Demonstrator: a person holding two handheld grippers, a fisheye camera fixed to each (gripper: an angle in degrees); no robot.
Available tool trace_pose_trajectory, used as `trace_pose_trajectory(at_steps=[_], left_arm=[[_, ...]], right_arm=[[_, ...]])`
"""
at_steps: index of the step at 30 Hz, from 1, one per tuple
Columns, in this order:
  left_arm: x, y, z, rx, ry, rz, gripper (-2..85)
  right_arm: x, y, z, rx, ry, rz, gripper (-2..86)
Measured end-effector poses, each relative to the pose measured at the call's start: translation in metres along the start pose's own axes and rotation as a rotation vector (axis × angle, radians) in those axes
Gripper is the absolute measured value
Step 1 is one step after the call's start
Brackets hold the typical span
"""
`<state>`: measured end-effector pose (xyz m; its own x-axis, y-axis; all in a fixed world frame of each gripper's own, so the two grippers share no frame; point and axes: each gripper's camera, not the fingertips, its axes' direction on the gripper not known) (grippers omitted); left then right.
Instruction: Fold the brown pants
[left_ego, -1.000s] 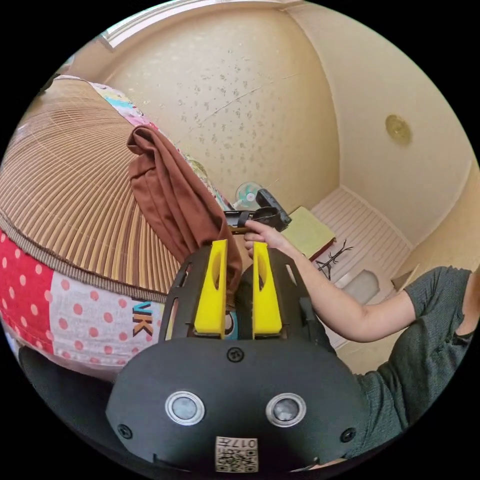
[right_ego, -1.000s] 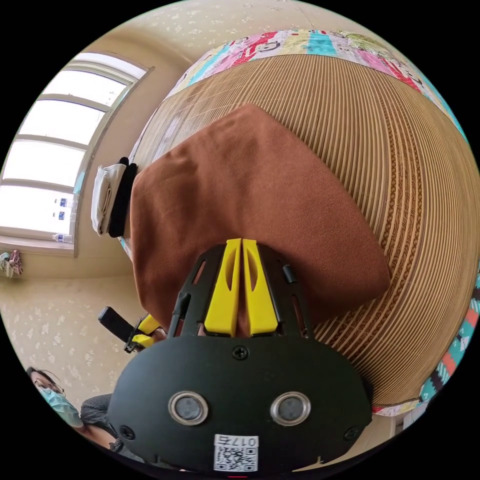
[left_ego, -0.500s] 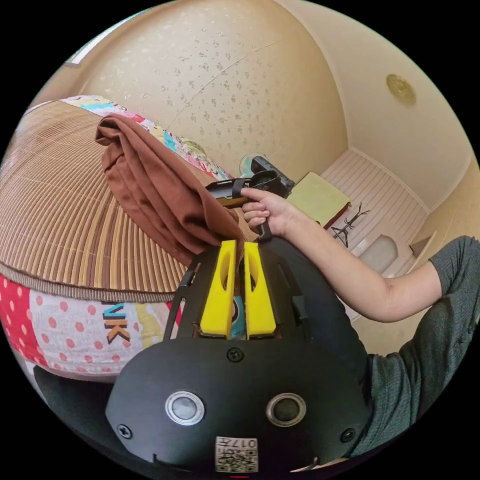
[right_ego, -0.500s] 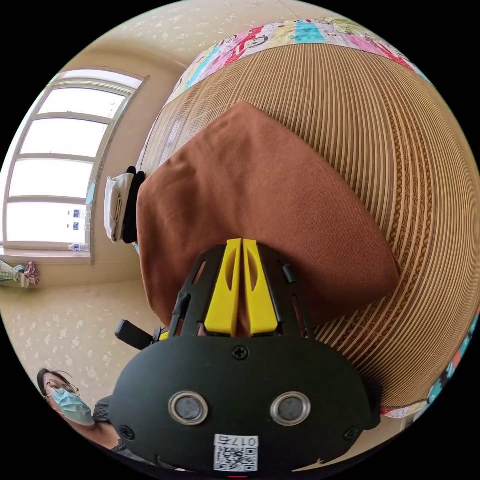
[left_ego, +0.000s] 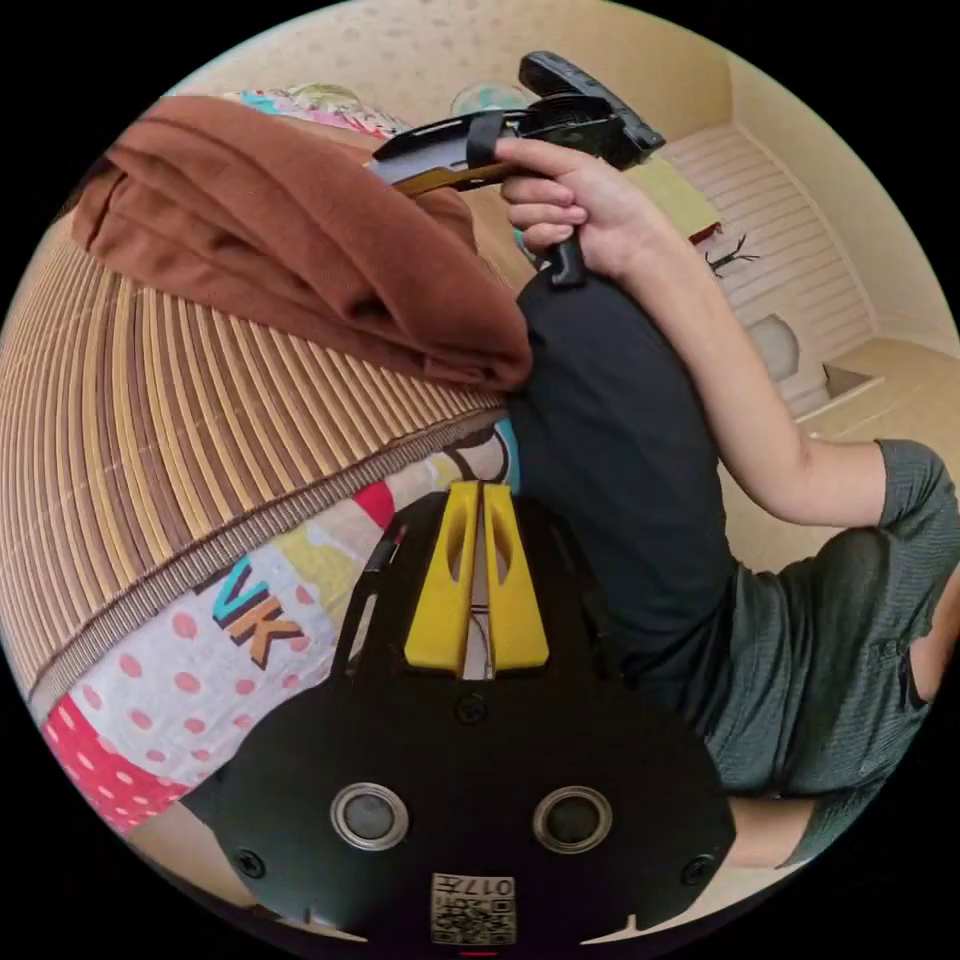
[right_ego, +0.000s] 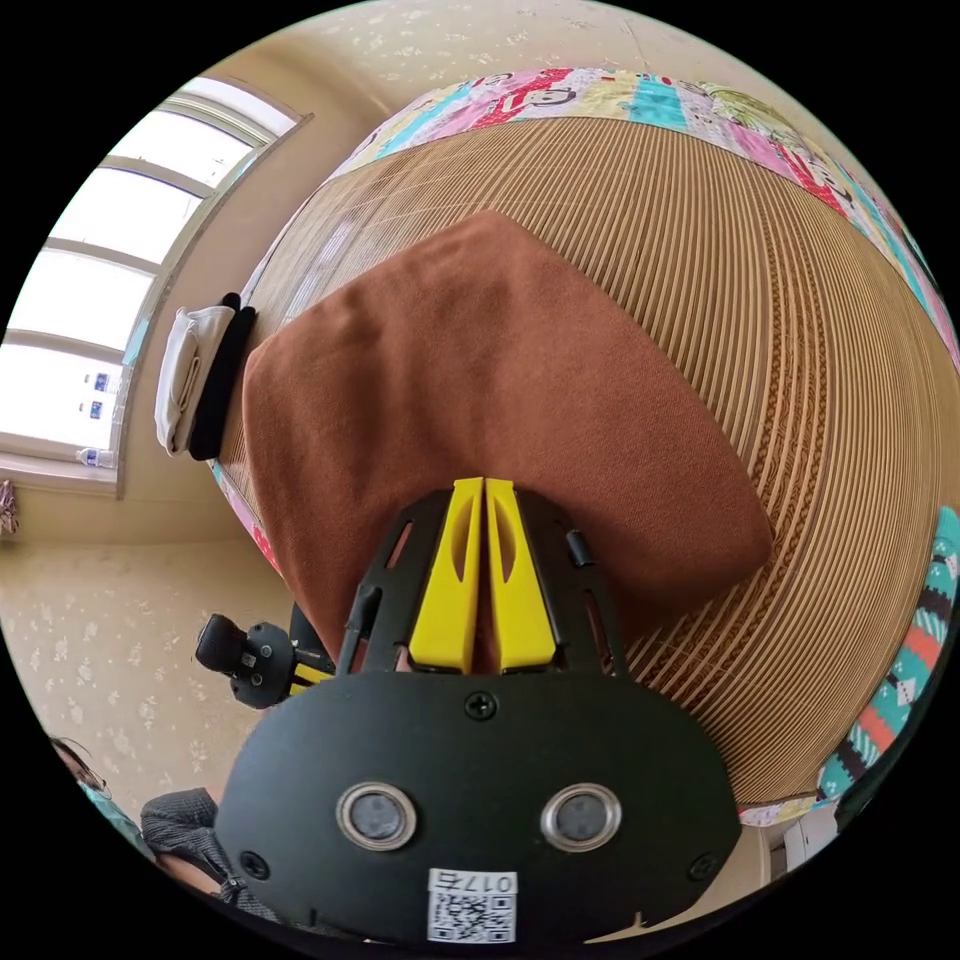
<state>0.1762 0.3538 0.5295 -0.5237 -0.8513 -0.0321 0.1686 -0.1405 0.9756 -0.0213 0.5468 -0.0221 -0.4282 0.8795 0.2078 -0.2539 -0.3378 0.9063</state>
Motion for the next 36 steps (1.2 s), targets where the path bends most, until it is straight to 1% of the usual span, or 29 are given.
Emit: trace_pose_trajectory(at_steps=[1,3,4,5,6,7,9,11,13,16,17,18,19,20,22,23,24,25,26,27,28,29,32,34,35,36], left_arm=[[-0.003,0.000,-0.002,0.022,0.034,-0.007,-0.9],[-0.012,0.002,-0.023,0.223,0.117,-0.061,-0.5],[-0.013,0.004,-0.030,0.274,0.138,-0.060,-0.4],[-0.016,0.008,-0.041,0.361,0.163,-0.065,0.3],[-0.018,0.012,-0.050,0.420,0.143,-0.095,1.9],[-0.019,0.013,-0.052,0.434,0.120,-0.111,3.2],[-0.015,0.012,-0.054,0.428,-0.003,-0.150,6.3],[-0.008,0.007,-0.048,0.425,-0.025,-0.135,7.0],[-0.001,0.001,-0.041,0.451,0.005,-0.141,5.6],[0.009,-0.001,-0.036,0.524,0.016,-0.158,4.3],[0.014,-0.001,-0.034,0.533,-0.004,-0.153,4.1],[0.018,-0.002,-0.033,0.532,-0.030,-0.145,4.0],[0.020,-0.002,-0.033,0.532,-0.039,-0.142,3.8],[0.022,-0.001,-0.032,0.535,-0.044,-0.142,3.6],[0.022,0.001,-0.032,0.539,-0.037,-0.145,3.0],[0.021,0.003,-0.032,0.542,-0.032,-0.146,2.2],[0.021,0.004,-0.032,0.544,-0.027,-0.139,1.6],[0.022,0.005,-0.032,0.545,-0.025,-0.132,1.3],[0.022,0.007,-0.033,0.545,-0.023,-0.116,0.7],[0.022,0.008,-0.034,0.538,-0.022,-0.099,0.3],[0.021,0.008,-0.035,0.534,-0.019,-0.091,0.2],[0.018,0.009,-0.037,0.521,-0.009,-0.080,0.0],[0.013,0.020,-0.047,0.540,-0.025,-0.074,0.2],[0.012,0.030,-0.054,0.584,-0.047,-0.083,2.2],[0.009,0.034,-0.057,0.610,-0.038,-0.080,4.7],[0.006,0.037,-0.057,0.628,-0.010,-0.074,8.1]], right_arm=[[-0.001,0.003,0.005,0.000,-0.005,0.003,0.4],[-0.002,0.007,0.013,-0.002,-0.020,0.009,0.5],[-0.002,0.011,0.018,-0.003,-0.031,0.015,0.5],[-0.002,0.012,0.021,-0.004,-0.037,0.018,0.6],[-0.003,0.016,0.026,-0.005,-0.047,0.023,0.7],[-0.005,0.020,0.031,-0.005,-0.052,0.023,0.9],[-0.012,0.026,0.038,-0.004,-0.041,0.012,1.2],[-0.028,0.036,0.041,0.038,-0.020,-0.044,1.7],[-0.063,0.057,0.034,0.155,-0.056,-0.203,3.2],[-0.122,0.097,0.036,0.189,-0.099,-0.424,6.7],[-0.135,0.105,0.039,0.181,-0.086,-0.451,7.4],[-0.162,0.122,0.050,0.149,-0.023,-0.496,11.2],[-0.189,0.138,0.065,0.120,0.094,-0.509,14.3],[-0.202,0.146,0.073,0.111,0.156,-0.517,15.6],[-0.248,0.174,0.110,0.087,0.404,-0.575,16.9],[-0.258,0.180,0.122,0.074,0.465,-0.590,16.3],[-0.274,0.189,0.147,0.043,0.603,-0.619,15.1],[-0.286,0.196,0.171,0.034,0.743,-0.652,10.0],[-0.290,0.200,0.181,0.034,0.807,-0.672,7.4],[-0.294,0.205,0.198,0.047,0.922,-0.692,5.9],[-0.298,0.207,0.202,0.059,0.950,-0.698,4.8],[-0.298,0.207,0.200,0.067,0.933,-0.689,4.6],[-0.280,0.197,0.159,0.156,0.691,-0.569,3.8],[-0.248,0.189,0.116,0.246,0.432,-0.490,3.7],[-0.240,0.188,0.106,0.266,0.375,-0.473,3.6],[-0.223,0.184,0.090,0.291,0.272,-0.440,3.6]])
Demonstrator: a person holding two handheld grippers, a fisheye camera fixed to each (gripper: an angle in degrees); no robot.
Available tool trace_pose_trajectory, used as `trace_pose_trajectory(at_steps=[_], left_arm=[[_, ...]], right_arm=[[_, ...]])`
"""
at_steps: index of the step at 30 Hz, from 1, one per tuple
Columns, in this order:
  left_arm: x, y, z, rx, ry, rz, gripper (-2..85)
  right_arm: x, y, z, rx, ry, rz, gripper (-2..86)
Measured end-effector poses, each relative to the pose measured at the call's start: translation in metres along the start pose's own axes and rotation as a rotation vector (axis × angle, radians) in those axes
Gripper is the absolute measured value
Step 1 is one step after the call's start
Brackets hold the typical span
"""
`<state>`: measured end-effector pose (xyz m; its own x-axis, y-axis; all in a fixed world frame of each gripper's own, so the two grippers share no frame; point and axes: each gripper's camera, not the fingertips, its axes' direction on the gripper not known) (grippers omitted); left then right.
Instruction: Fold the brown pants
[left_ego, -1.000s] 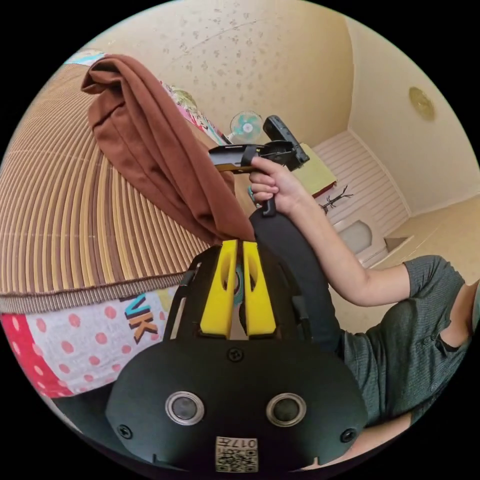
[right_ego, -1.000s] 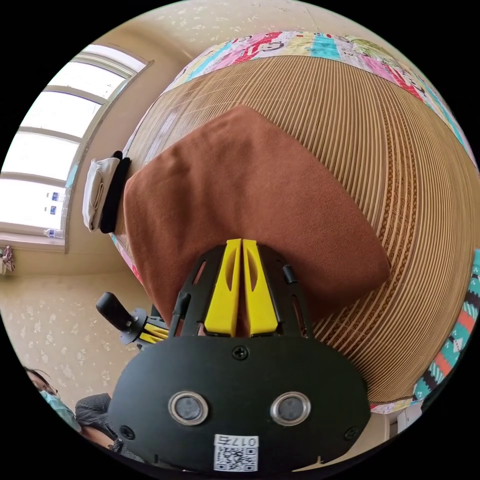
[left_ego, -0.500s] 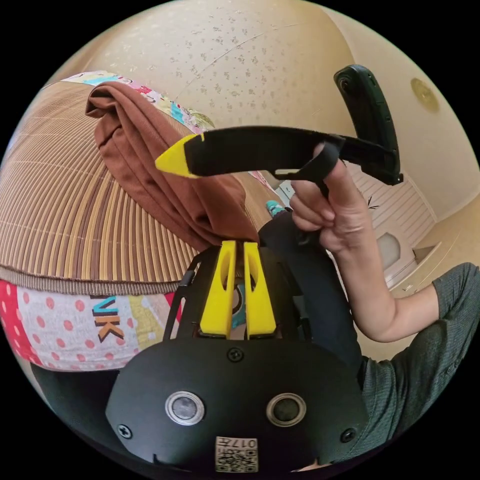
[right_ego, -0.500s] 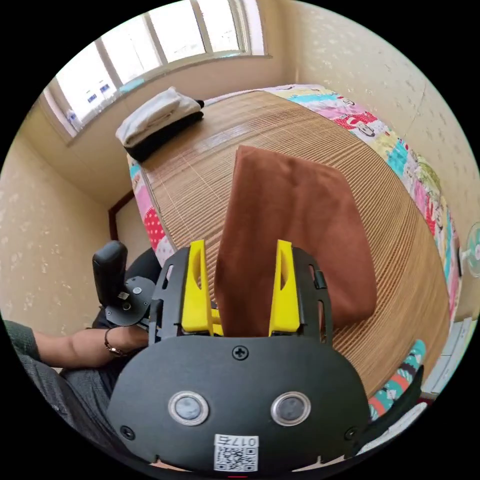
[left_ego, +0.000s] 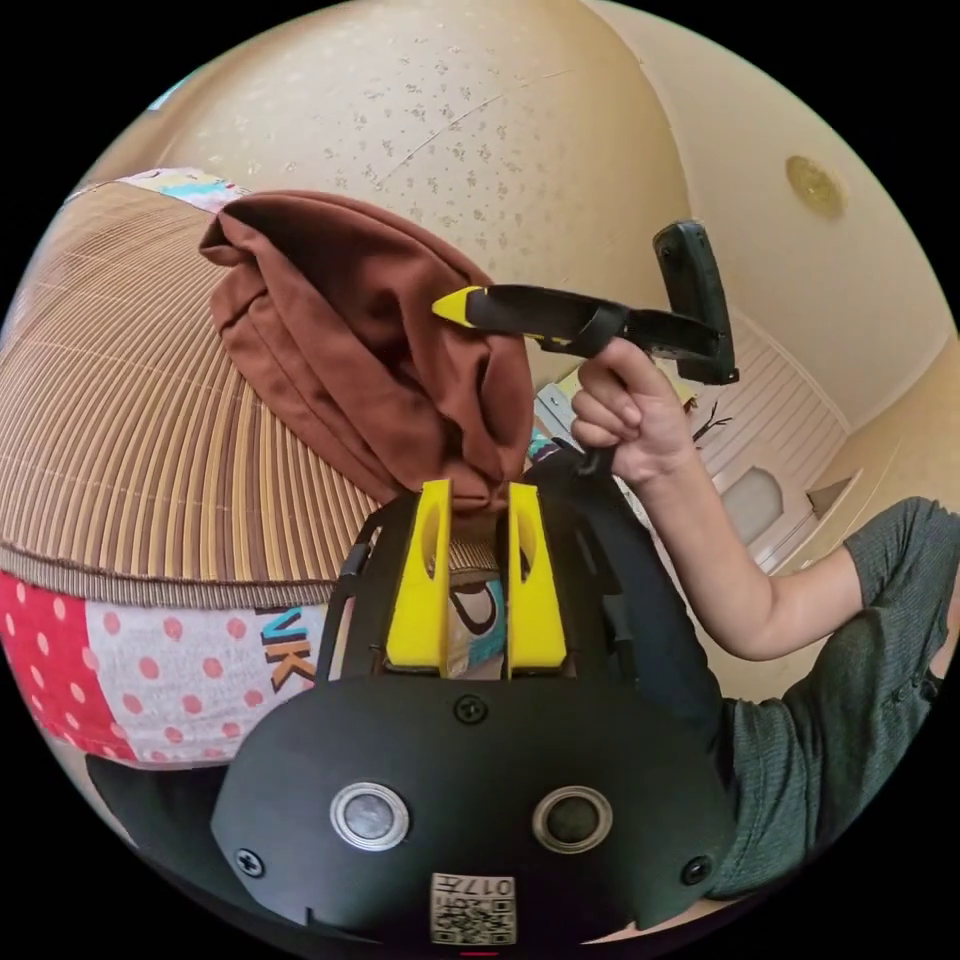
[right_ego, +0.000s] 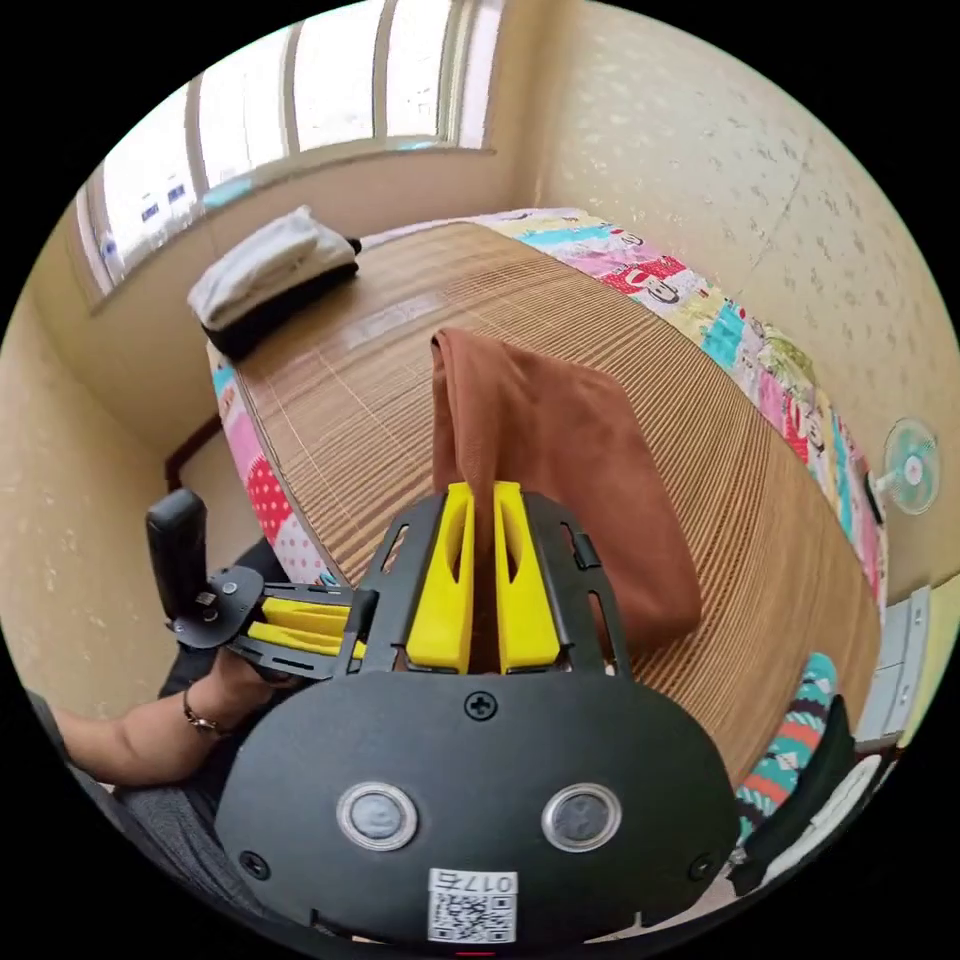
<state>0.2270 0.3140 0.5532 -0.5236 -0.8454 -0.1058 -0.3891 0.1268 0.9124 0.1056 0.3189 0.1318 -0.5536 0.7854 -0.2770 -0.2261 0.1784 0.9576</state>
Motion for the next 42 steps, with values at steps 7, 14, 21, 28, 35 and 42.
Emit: trace_pose_trajectory(at_steps=[7,14,21,28,35,42], left_arm=[[0.014,0.012,0.015,0.014,0.022,0.089,12.4],[0.043,0.015,0.022,-0.071,-0.158,0.204,9.5],[0.020,0.019,0.001,-0.062,-0.120,0.119,7.5],[0.005,0.017,-0.002,-0.082,0.075,0.088,7.5],[-0.014,0.021,-0.030,0.057,0.148,-0.020,8.8],[0.019,0.015,-0.020,-0.003,0.110,0.124,9.1]], right_arm=[[0.055,0.004,-0.011,0.045,-0.232,0.134,3.5],[0.045,-0.003,-0.010,0.046,-0.173,0.106,3.5],[0.052,-0.007,-0.007,0.050,-0.201,0.135,3.6],[0.031,-0.022,0.020,-0.079,-0.246,0.019,4.5],[0.004,-0.042,0.038,-0.163,-0.172,-0.089,5.5],[0.022,-0.061,0.008,-0.050,-0.296,-0.010,2.8]])
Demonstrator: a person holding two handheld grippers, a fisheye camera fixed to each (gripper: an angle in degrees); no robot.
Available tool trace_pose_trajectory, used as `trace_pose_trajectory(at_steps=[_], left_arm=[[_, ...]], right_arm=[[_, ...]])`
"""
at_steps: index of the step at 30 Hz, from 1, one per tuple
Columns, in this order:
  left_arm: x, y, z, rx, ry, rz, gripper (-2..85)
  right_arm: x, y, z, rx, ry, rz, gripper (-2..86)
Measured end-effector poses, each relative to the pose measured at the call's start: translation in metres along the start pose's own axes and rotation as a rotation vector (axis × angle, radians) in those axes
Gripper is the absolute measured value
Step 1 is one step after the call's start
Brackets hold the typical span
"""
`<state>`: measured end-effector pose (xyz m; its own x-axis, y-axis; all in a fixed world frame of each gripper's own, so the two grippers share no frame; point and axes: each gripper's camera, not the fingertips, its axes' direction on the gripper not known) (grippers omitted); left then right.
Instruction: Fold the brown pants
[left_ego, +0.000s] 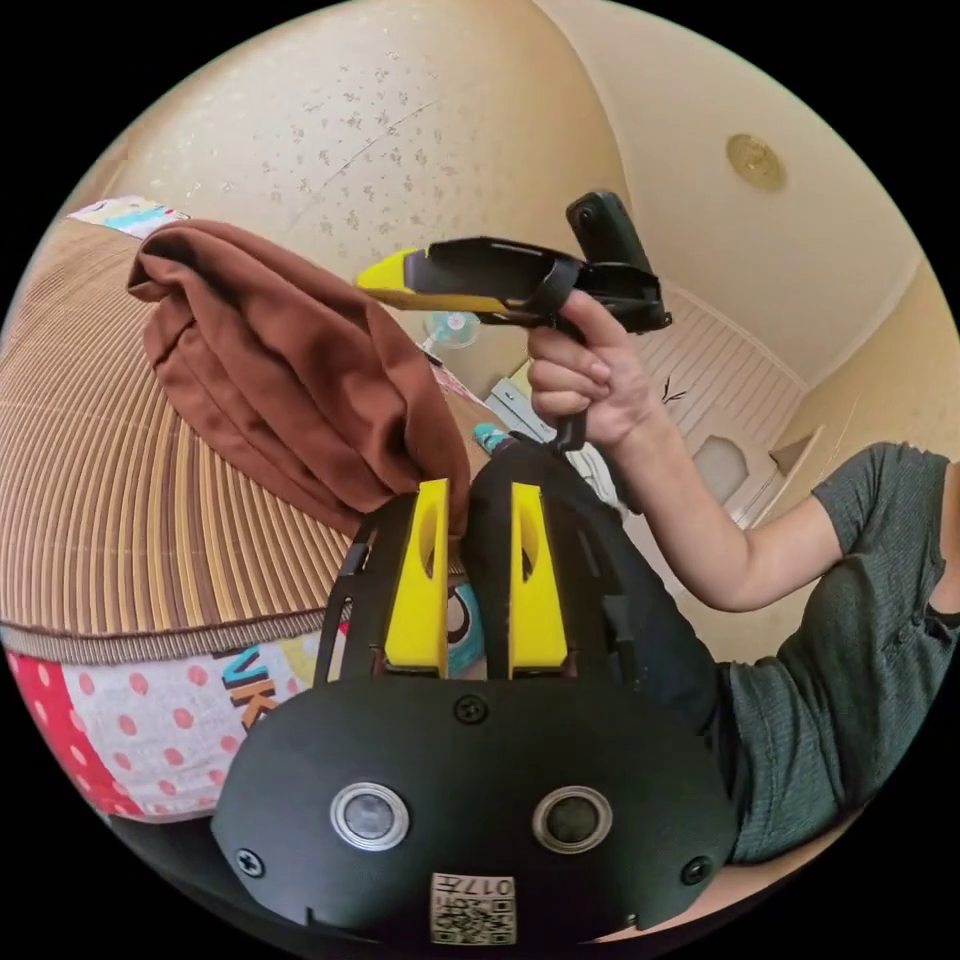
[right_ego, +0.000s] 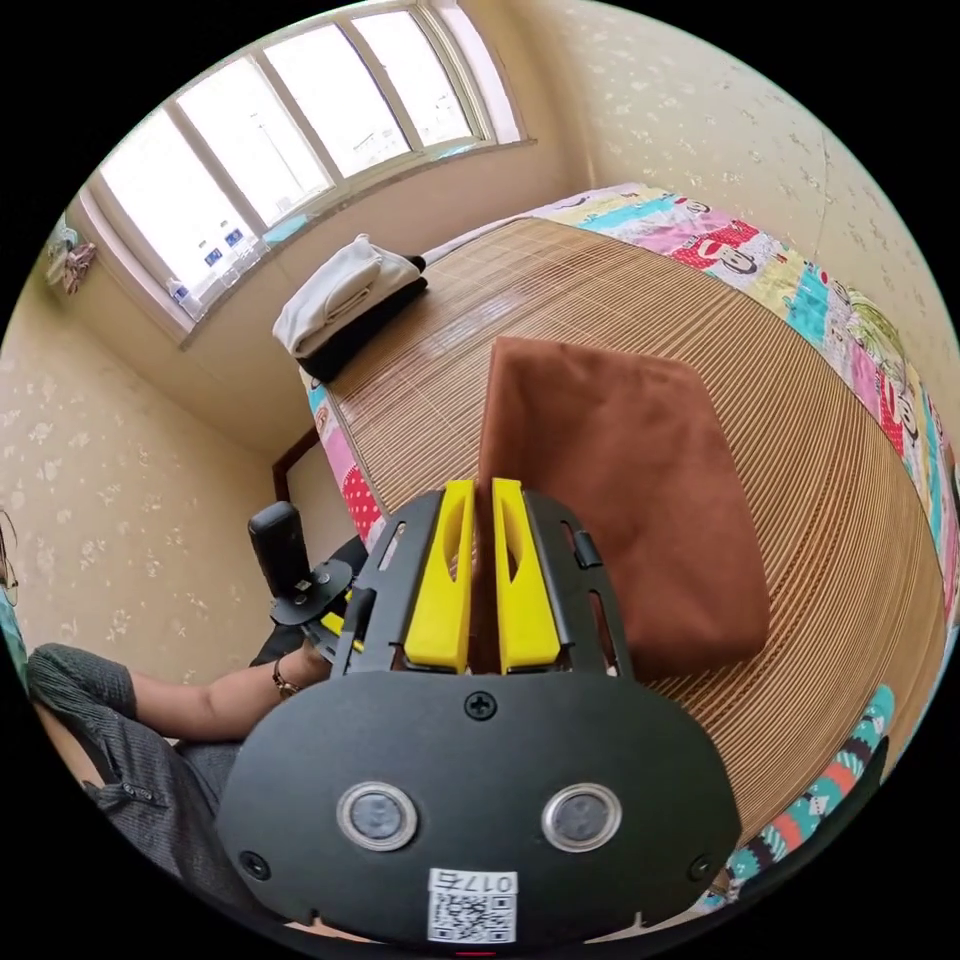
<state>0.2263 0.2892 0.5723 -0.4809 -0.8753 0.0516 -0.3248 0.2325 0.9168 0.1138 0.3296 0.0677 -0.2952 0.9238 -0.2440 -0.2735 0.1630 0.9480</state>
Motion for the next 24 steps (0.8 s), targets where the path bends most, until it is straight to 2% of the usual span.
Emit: trace_pose_trajectory(at_steps=[2,4,8,11,13,16,20,22,24], left_arm=[[0.004,-0.003,0.024,-0.111,-0.070,0.003,6.7],[0.001,-0.001,0.034,-0.163,-0.165,-0.024,3.3],[-0.006,-0.009,0.034,-0.299,-0.175,0.008,0.3],[-0.014,-0.011,0.016,-0.292,-0.149,-0.018,0.0],[-0.022,-0.008,0.007,-0.272,-0.096,-0.050,0.5],[-0.028,-0.008,-0.003,-0.230,-0.084,-0.072,4.7],[-0.009,-0.020,0.011,-0.247,-0.066,0.017,8.7],[-0.004,-0.023,0.029,-0.299,-0.094,0.037,9.1],[0.000,-0.027,0.038,-0.267,-0.092,0.046,9.9]], right_arm=[[0.003,-0.009,0.005,-0.014,0.010,0.017,1.7],[0.001,-0.025,0.035,-0.079,0.121,0.003,1.0],[0.008,-0.048,0.129,-0.256,0.257,-0.074,0.5],[0.006,-0.069,0.140,-0.315,0.258,-0.174,0.5],[0.012,-0.088,0.116,-0.353,0.213,-0.155,0.7],[0.031,-0.087,0.059,-0.247,0.240,-0.125,1.2],[0.085,-0.063,-0.004,-0.178,0.317,-0.018,3.7],[0.125,-0.036,-0.034,-0.179,0.389,0.047,8.7],[0.154,-0.012,-0.058,-0.141,0.340,0.087,12.3]])
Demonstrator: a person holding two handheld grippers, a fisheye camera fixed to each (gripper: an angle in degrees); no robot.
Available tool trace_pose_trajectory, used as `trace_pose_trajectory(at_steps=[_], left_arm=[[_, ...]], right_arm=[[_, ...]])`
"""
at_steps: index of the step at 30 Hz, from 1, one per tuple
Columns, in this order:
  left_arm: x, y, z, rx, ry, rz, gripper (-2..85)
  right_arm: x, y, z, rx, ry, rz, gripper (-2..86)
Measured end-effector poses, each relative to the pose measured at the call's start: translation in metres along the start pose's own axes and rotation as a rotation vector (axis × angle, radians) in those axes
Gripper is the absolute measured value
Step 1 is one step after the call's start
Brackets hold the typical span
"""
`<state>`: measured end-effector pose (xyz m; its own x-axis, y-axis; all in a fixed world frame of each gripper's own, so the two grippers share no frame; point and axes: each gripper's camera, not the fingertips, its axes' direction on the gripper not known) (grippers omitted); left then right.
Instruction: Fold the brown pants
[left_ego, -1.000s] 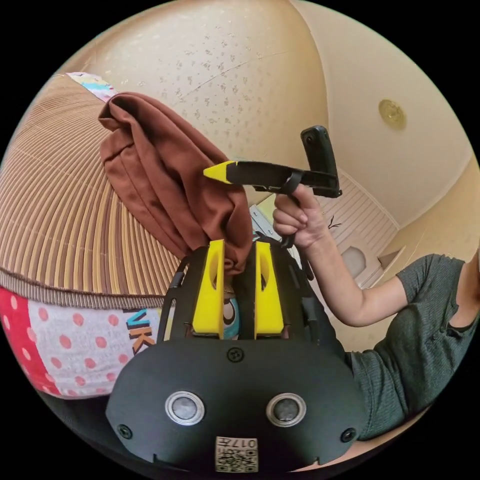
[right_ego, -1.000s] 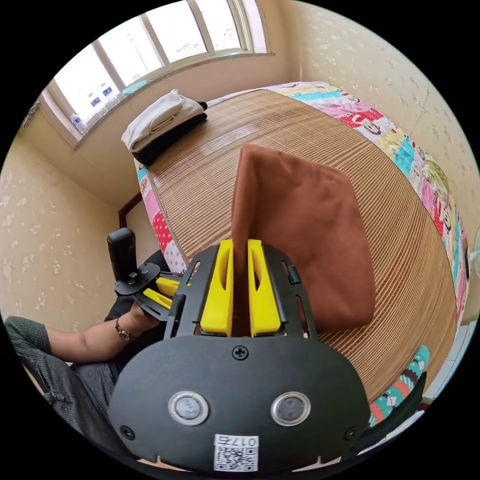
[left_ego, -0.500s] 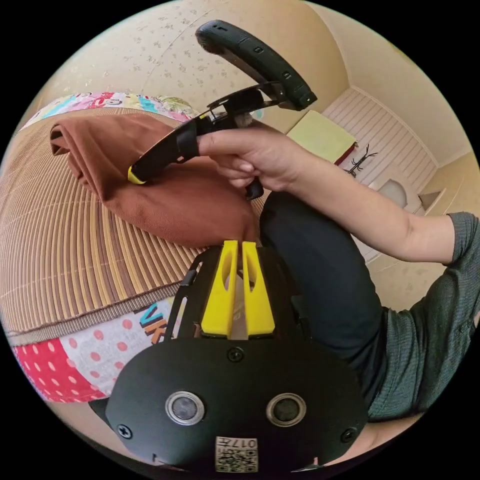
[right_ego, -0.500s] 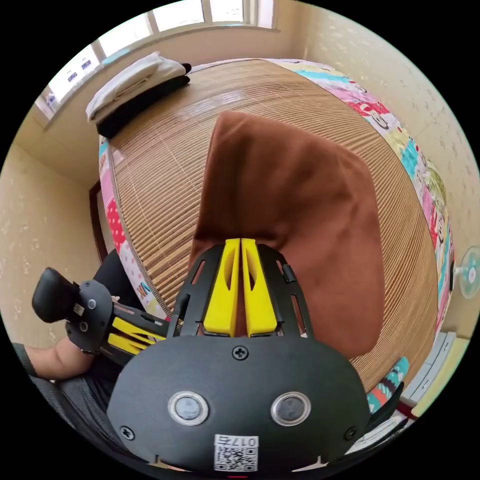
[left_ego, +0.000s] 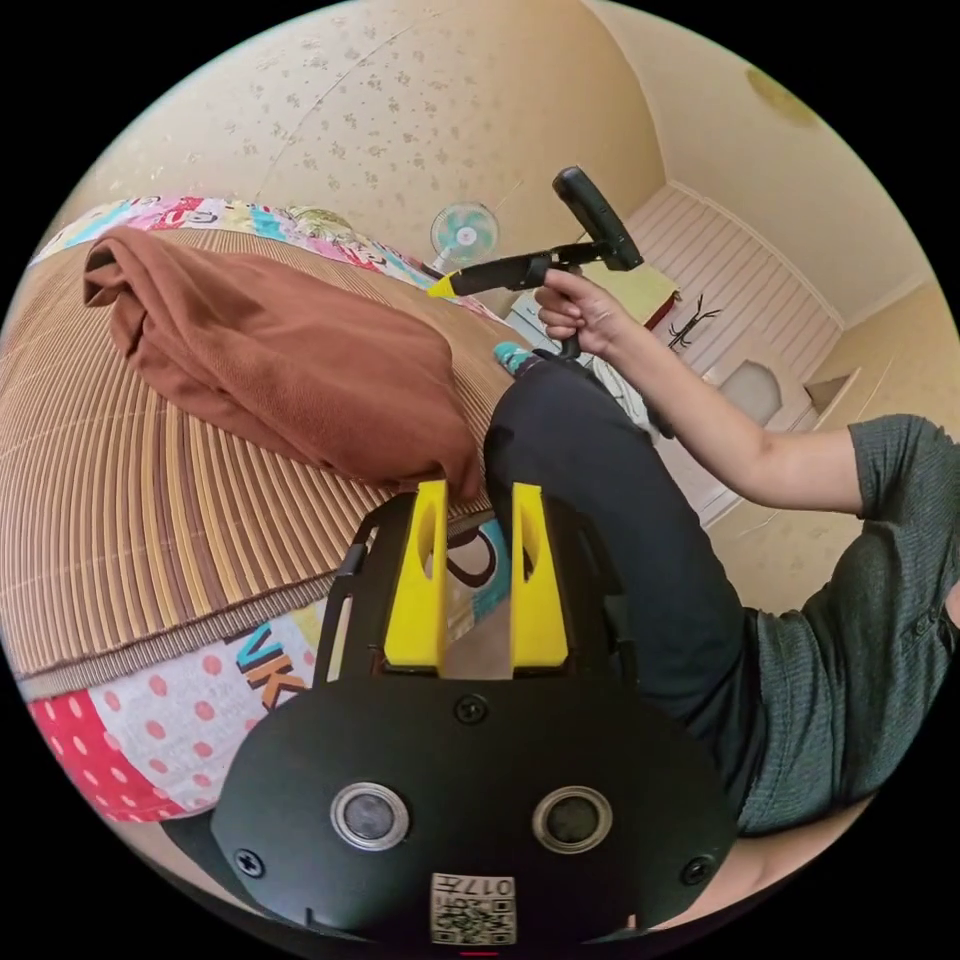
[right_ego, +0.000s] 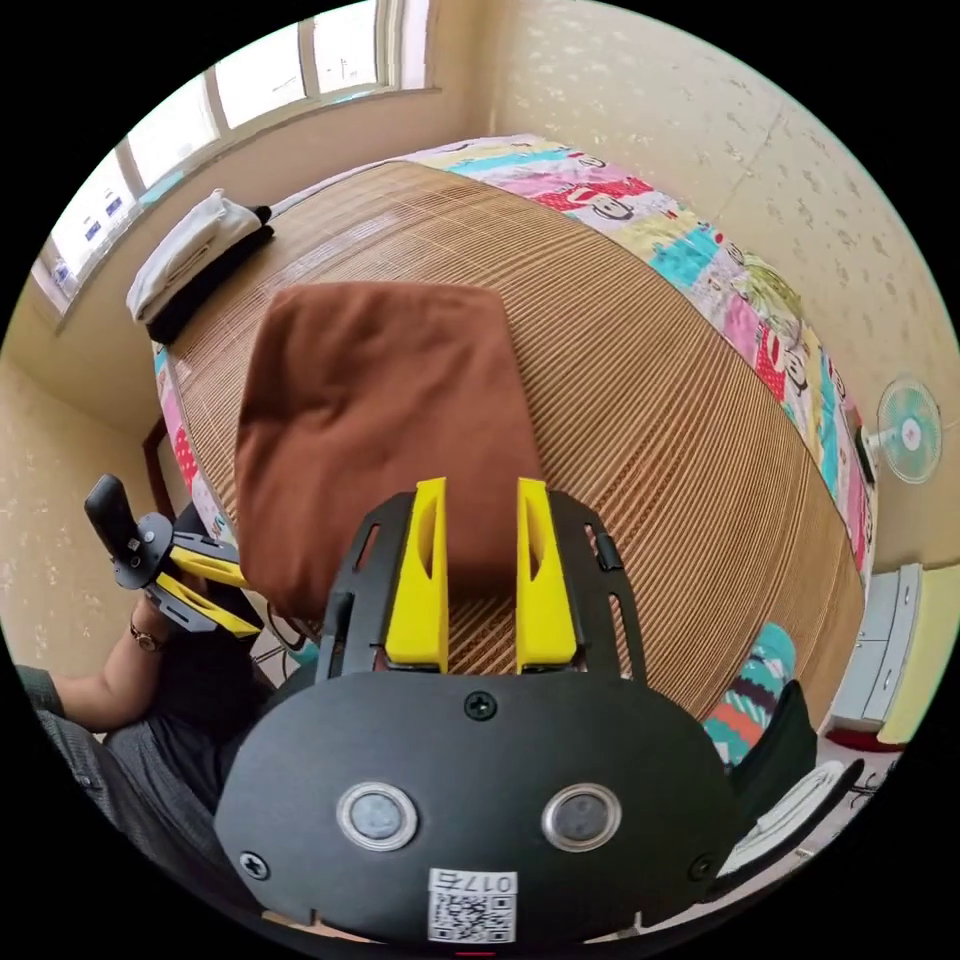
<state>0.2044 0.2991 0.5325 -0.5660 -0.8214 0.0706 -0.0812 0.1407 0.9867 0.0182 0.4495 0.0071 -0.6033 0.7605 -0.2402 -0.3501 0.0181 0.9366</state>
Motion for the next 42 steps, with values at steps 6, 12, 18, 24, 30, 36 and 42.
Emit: trace_pose_trajectory(at_steps=[6,12,18,24,30,36,42], left_arm=[[0.004,-0.022,0.023,-0.002,-0.085,-0.054,4.2],[-0.045,-0.019,0.024,0.113,0.128,-0.275,-0.8],[-0.045,-0.031,-0.019,0.239,-0.180,-0.316,-1.0],[-0.054,0.021,-0.093,0.591,-0.491,-0.635,-0.9],[-0.076,0.059,-0.118,0.800,-0.185,-0.572,-0.1],[-0.066,0.005,-0.063,0.488,-0.143,-0.413,6.5],[-0.045,-0.010,-0.021,0.367,-0.174,-0.324,8.6]], right_arm=[[0.095,0.053,0.018,0.026,-0.182,0.292,13.2],[0.089,0.056,0.038,0.017,-0.152,0.300,8.8],[0.013,0.054,0.019,-0.007,0.011,-0.035,6.0],[-0.032,0.072,-0.028,0.070,-0.229,-0.387,7.1],[-0.033,0.082,-0.054,0.096,-0.173,-0.345,7.2],[-0.040,0.082,-0.076,0.089,-0.133,-0.330,6.5],[-0.022,0.081,-0.098,0.117,-0.128,-0.216,4.5]])
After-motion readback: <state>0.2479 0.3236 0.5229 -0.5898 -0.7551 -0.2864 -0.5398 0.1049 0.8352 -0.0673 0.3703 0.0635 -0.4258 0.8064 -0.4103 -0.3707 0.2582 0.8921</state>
